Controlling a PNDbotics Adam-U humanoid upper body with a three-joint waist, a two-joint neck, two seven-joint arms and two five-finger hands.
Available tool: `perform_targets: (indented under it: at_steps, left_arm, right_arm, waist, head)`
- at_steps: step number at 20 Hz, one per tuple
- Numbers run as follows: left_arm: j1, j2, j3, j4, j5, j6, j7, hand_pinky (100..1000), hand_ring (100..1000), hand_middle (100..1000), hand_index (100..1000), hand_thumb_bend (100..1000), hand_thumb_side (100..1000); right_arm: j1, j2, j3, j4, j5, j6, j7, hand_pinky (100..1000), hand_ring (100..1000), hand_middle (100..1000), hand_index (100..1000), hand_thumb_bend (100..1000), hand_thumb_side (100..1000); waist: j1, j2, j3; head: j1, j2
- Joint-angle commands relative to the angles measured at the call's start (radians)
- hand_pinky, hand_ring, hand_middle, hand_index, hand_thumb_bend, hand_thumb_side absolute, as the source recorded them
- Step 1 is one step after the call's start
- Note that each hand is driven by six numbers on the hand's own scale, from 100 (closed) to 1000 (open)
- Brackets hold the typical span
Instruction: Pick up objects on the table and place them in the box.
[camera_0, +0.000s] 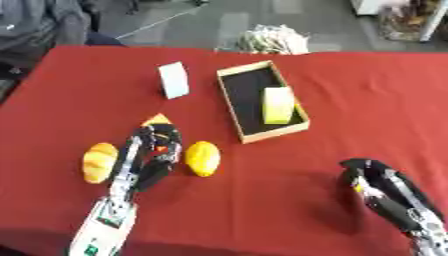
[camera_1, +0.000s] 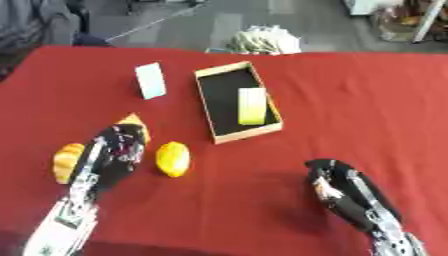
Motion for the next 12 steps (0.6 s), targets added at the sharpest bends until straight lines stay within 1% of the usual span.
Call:
perform_targets:
  at_steps: [1,3,12]
  left_arm:
    - [-0.005,0.002,0.002,-0.009,-0.005,0.003,-0.004,768,586,578,709,146,396]
    - [-0.005,0.002,0.002,-0.009,-0.007,0.006,-0.007,768,586,579,709,146,397]
    - [-0.006,0.003,-0.002,-0.009,-0.016,0.014,-0.021,768,586,579,709,141,397]
  right_arm:
    - [-0.01,-0.016,0.001,-0.01,0.005,0.002,-0.001,723,596,545,731,100,515]
    - [-0.01,-0.016,0.001,-0.007,0.006,0.005,-0.002,723,596,545,730,100,530]
    - [-0.011,-0.016,0.002,-0.004,0.004,0.008,-0.003,722,595,544,729,100,537]
  waist:
    - [0.0,0.008,-0.001]
    - [-0.001,0.009,-0.001]
    - [-0.003,0.013,0.0]
  head:
    - [0.001,0.004]
    - [0.002,0.004]
    - [-0.008,0.004]
